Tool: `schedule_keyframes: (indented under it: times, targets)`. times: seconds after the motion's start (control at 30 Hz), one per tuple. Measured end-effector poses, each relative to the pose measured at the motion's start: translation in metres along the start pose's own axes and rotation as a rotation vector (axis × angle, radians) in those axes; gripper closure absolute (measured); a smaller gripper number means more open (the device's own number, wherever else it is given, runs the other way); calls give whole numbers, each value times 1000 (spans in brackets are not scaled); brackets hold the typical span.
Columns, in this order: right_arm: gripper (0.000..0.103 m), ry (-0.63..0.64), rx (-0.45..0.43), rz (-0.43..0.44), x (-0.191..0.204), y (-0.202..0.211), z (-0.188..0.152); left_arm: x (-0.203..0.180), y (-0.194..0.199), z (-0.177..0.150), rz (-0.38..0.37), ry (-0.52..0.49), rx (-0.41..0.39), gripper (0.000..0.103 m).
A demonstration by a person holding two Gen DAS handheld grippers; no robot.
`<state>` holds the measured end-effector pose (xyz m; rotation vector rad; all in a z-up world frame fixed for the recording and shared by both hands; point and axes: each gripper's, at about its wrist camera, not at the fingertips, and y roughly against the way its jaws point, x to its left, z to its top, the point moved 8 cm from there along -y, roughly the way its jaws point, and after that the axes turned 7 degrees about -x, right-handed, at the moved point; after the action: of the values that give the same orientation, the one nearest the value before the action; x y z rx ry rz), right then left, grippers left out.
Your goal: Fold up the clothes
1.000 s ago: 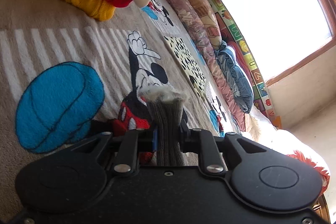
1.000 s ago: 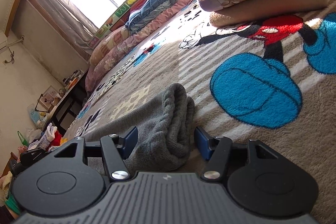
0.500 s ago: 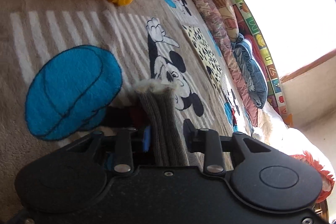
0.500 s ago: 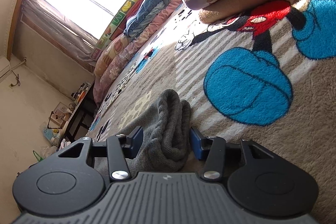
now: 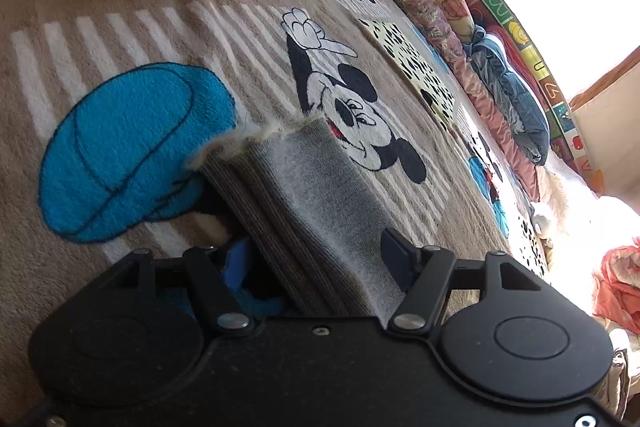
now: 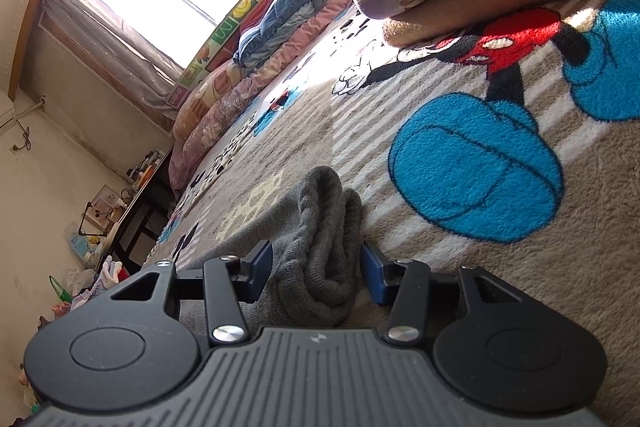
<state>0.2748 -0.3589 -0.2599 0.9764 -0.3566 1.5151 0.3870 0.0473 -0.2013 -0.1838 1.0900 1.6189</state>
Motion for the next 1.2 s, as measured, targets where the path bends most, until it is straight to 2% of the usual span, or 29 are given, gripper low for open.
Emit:
schedule_keyframes:
  times: [0.03, 0.07, 0.27, 0.33, 0.5, 0.7, 1.07, 1.2]
  targets:
    - [54, 5, 0, -1, 0, 0, 0, 6, -1, 0, -1, 11, -7, 64]
    - [54, 10, 0, -3, 1, 0, 0, 13, -2, -1, -2, 23, -13, 75]
    - [54, 25, -2, -5, 1, -1, -2, 22, 6, 3, -100, 99, -20, 87]
    - [54, 26, -3, -5, 1, 0, -2, 16, 16, 8, -170, 121, -54, 88]
    - [54, 12, -4, 1, 1, 2, -2, -17, 42, 17, -268, 55, -113, 88]
    - [54, -24, -4, 15, 0, 4, 0, -72, 73, 15, -354, -109, -174, 89]
    - [54, -88, -3, 45, -3, 6, 3, -160, 116, -38, -513, -415, -207, 89]
    - [59, -97, -1, 54, -3, 5, 4, -185, 123, -68, -551, -550, -202, 89]
